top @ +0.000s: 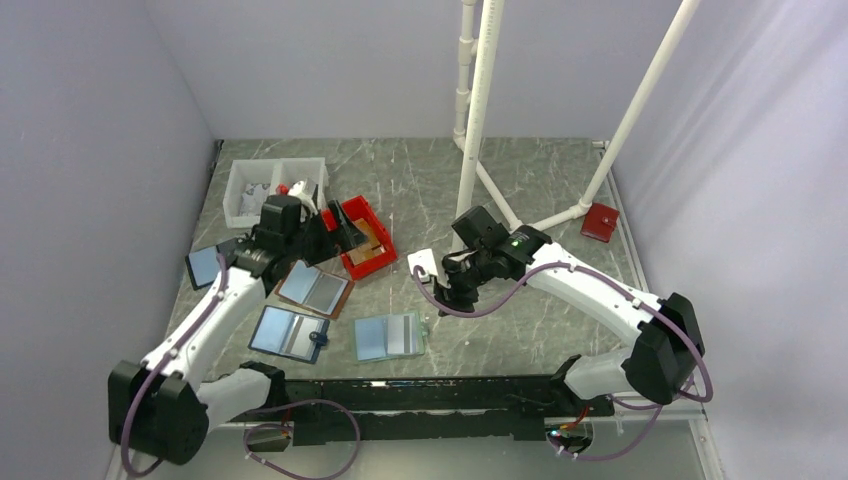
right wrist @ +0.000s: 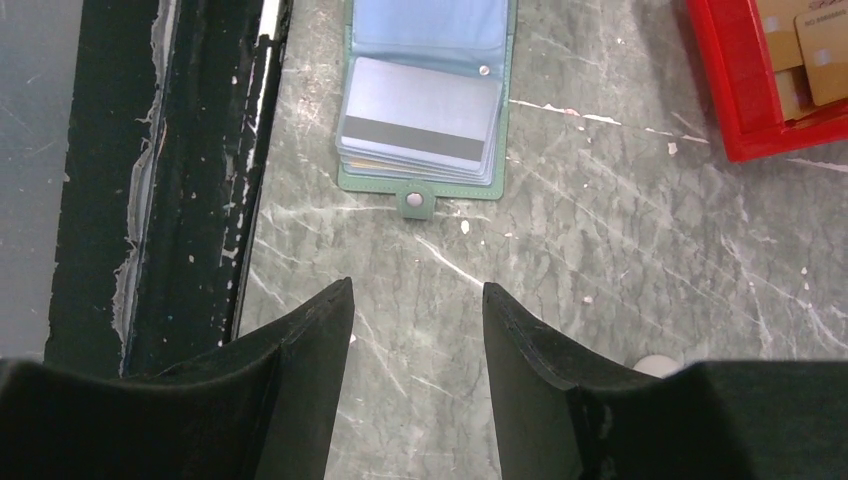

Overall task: Take the credit cards out of the card holder
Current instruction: Place the credit card in the storage box, then pick up the card holder from the center of the board.

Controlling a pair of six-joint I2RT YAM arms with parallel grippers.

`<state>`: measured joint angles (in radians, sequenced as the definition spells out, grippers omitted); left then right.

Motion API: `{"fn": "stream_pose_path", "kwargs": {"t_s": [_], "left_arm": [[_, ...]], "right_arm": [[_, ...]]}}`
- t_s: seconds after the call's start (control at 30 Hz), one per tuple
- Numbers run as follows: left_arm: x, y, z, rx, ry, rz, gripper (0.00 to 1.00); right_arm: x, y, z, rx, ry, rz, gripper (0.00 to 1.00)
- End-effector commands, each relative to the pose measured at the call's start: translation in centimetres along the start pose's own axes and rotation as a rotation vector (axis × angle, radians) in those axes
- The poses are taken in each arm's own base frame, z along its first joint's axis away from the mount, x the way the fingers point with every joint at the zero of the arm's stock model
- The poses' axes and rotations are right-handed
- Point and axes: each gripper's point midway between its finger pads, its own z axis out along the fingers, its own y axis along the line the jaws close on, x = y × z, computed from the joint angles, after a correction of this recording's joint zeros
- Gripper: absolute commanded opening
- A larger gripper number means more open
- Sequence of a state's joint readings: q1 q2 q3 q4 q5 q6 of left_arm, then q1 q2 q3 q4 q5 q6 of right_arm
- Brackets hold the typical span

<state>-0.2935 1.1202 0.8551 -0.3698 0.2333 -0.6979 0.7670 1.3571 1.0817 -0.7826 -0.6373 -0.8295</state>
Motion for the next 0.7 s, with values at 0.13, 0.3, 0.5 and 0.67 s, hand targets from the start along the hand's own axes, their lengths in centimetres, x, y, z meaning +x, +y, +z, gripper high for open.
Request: {"fn": "stream_pose_path", "kwargs": {"t_s": [0.13, 0.3, 0.5, 0.67], "left_arm": [[2.5, -1.5, -3.7, 0.200, -0.051, 0.101, 0.99], [5.1, -0.6, -4.2, 0.232, -0.017, 0.083, 0.99], [7.4, -2.0, -4.0, 0.390, 0.049, 0.003, 0.95], [9.6, -1.8, -3.5, 0.411, 0.161, -0.055, 0.88]], "right_arm": [[-0.7, 1.1, -0.4, -0.050, -0.056, -0.044, 0.53], [0.0, 1.0, 0.1, -0.065, -0.035, -0.031, 0.53], [0.3, 1.0, 0.3, -0.077, -0.040, -0.021, 0.53], [0.2, 1.0, 0.8, -0.083, -0.044, -0.018, 0.53]]}}
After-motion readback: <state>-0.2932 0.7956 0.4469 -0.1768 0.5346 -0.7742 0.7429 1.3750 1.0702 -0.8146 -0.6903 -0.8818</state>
